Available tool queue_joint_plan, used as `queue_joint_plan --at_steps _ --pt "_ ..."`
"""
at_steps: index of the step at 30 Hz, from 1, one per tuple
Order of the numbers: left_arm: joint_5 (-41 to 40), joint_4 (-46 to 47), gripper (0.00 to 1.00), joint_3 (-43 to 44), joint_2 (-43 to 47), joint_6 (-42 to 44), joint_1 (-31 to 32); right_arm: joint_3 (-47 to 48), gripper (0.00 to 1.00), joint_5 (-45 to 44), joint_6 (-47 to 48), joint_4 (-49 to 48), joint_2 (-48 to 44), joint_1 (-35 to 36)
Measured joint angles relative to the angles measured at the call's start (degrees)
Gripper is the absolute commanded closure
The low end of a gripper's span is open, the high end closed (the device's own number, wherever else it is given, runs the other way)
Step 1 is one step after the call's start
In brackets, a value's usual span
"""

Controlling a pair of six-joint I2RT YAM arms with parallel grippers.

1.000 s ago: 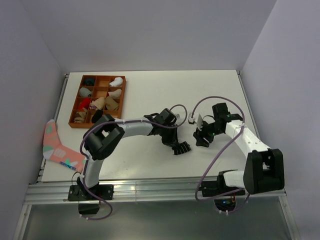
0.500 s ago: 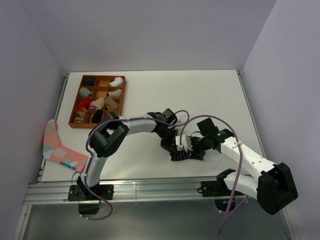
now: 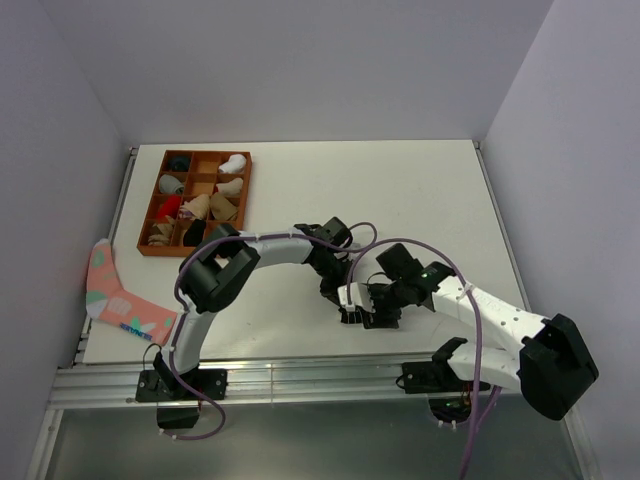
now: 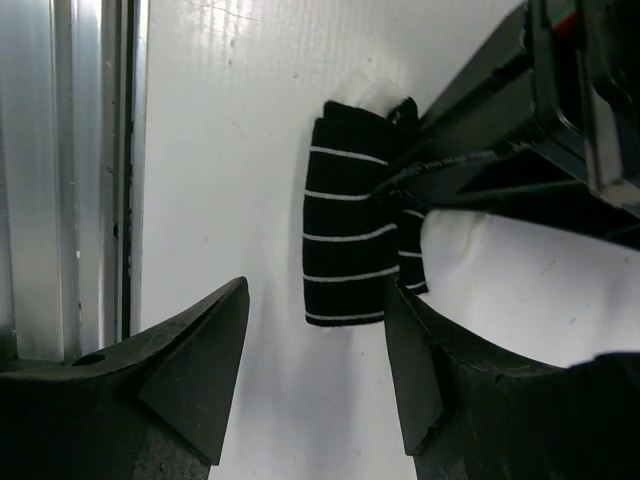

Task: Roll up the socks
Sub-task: Roll the sock at the center of the board.

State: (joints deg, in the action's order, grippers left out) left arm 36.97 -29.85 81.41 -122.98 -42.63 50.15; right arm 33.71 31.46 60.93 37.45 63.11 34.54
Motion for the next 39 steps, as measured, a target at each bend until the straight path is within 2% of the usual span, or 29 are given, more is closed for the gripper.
queue_joint_plan --at_steps 6,16,20,21,22,24,29,33,39 --pt "1.2 -0.4 1.0 0.5 -0.7 0.0 -0.3 0.0 0.38 -0.9 -1.5 -0.8 0.4 3.3" --pt "2.1 -0.4 1.0 0.7 -1.0 0.0 -0.7 0.0 0.45 -2.9 -2.7 -4.5 5.7 3.7" --pt "2.8 0.4 0.99 0.2 -1.0 -0.1 -0.9 0.0 0.58 -3.5 -3.5 -6.3 7.5 3.7" --pt "3.1 1.0 0.95 -0.2 -0.9 -0.3 -1.0 0.0 0.67 -3.7 -3.9 -6.8 8.1 3.7" --pt "3.6 2.3 0.93 -1.2 -0.6 -0.9 -1.1 0.1 0.72 -3.8 -4.2 -7.3 8.7 3.7" --pt "3.7 5.6 0.89 -4.0 0.8 -2.4 -1.5 0.6 0.75 -4.0 -5.2 -7.6 9.7 3.7" --pt "1.4 14.1 0.86 -11.6 5.2 -7.2 -1.7 2.6 0.76 -2.7 -7.2 -7.2 12.6 3.0" --pt "-2.1 24.9 0.78 -20.0 9.8 -13.5 -1.7 4.7 0.76 0.5 -7.7 -5.5 15.5 0.6" --pt "-7.0 40.8 0.76 -29.5 13.6 -20.6 -1.5 10.6 0.76 6.2 -7.3 0.7 22.8 -4.2"
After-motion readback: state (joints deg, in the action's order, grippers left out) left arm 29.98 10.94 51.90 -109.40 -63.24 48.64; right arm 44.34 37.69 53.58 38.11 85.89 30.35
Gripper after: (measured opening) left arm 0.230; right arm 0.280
